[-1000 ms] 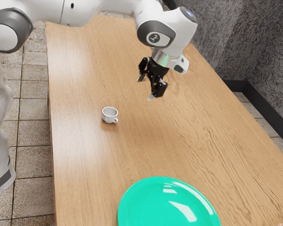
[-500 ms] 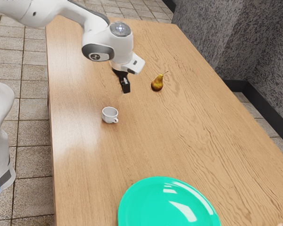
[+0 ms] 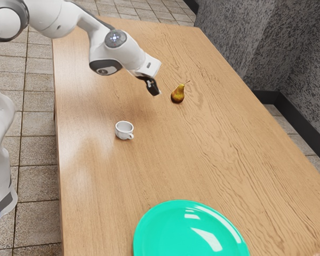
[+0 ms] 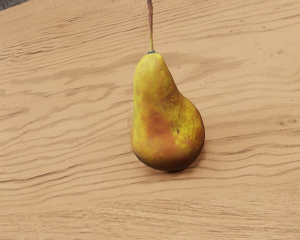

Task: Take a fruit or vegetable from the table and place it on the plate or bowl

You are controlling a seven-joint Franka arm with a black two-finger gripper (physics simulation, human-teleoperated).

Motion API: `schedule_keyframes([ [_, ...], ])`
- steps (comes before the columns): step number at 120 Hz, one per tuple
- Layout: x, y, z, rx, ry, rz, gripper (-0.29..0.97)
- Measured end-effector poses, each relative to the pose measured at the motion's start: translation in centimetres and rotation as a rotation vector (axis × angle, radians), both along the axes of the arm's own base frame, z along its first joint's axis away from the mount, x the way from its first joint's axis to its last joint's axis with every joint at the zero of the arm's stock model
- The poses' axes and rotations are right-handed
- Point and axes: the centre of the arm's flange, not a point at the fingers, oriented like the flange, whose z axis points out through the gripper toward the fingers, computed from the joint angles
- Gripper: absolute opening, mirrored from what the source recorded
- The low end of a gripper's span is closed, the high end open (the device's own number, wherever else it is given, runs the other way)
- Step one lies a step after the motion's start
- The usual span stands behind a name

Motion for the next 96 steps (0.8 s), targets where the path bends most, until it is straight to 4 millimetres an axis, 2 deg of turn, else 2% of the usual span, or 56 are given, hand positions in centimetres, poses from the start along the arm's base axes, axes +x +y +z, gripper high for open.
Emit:
schedule_keyframes([
  [33,0.9,0.0,-1.8,-0.018,-0.074,-0.022,0.68],
  [59,1.6,1.2,-4.0,-0.043,-0.113,0.007,0.68],
  [69,2.6,1.8,-3.8,-0.037,-0.143,0.013,0.68],
  [96,4.8,1.2,-4.1,-0.05,-0.185,0.006,0.68],
])
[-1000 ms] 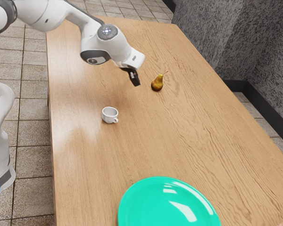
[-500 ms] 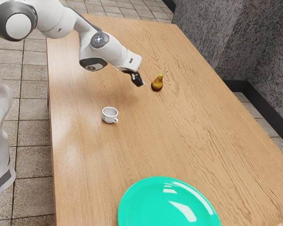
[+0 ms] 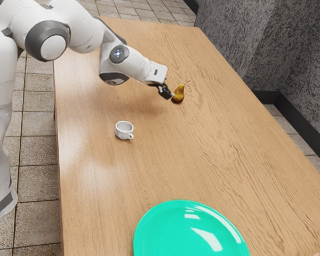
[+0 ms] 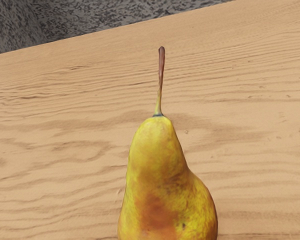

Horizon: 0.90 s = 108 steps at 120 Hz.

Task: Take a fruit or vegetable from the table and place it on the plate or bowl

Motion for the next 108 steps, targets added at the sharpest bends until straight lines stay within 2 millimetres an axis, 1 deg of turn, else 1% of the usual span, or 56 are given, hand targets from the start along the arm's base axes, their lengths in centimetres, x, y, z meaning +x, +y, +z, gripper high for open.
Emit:
schedule_keyframes([
  [10,0.3,0.7,-1.0,-0.015,-0.001,0.013,0.68],
  [29,1.7,1.3,-1.4,-0.038,-0.028,0.014,0.68],
  [49,1.7,2.5,-2.2,-0.07,-0.037,0.04,0.68],
  [68,2.4,2.2,-3.2,-0.093,-0.033,0.038,0.68],
  [80,3.5,2.5,-3.3,-0.094,-0.046,0.035,0.68],
  [92,4.0,2.8,-3.4,-0.095,-0.052,0.039,0.68],
  [108,4.6,2.7,-3.9,-0.107,-0.054,0.036,0.68],
])
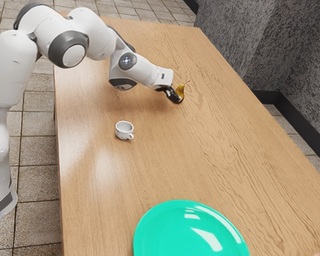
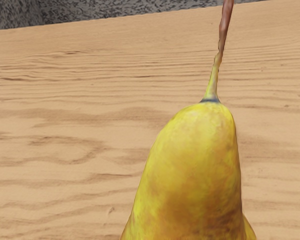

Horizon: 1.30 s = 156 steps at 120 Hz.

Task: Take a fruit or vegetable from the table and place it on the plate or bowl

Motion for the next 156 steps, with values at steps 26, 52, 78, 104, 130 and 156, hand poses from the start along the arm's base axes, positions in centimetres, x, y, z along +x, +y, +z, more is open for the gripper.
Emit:
schedule_keyframes([
  [26,0.8,0.2,-0.5,-0.002,-0.002,0.002,0.68],
  [52,0.8,0.3,-1.1,-0.01,0.005,0.008,0.47],
  [78,1.3,0.1,0.0,0.008,-0.011,-0.009,0.31],
  [104,4.1,-14.9,10.8,0.031,-0.061,-0.168,0.3],
  [130,4.9,-36.7,23.6,-0.021,0.137,-0.144,0.28],
  [156,2.8,-42.1,18.1,-0.006,0.53,-0.117,0.28],
])
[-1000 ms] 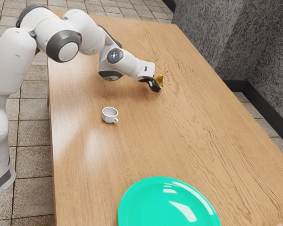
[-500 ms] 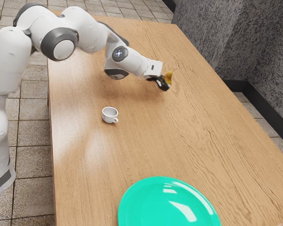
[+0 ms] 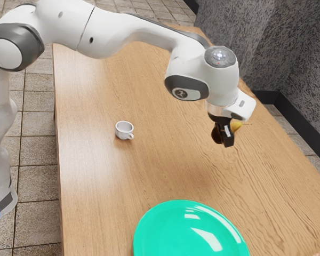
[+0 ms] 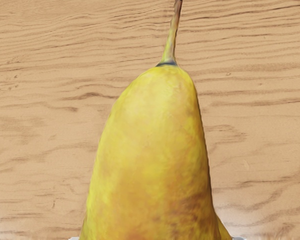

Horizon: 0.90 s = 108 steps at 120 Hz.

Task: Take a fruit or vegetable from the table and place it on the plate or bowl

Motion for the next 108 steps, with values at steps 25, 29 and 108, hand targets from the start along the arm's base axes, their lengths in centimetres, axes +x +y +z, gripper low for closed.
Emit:
schedule_keyframes([
  [25,-5.5,-12.0,-3.4,0.038,0.189,-0.206,0.28],
  [29,-6.0,-12.6,-3.5,0.042,0.204,-0.219,0.29],
  [108,-9.0,-22.4,-7.3,0.003,0.375,-0.425,0.58],
])
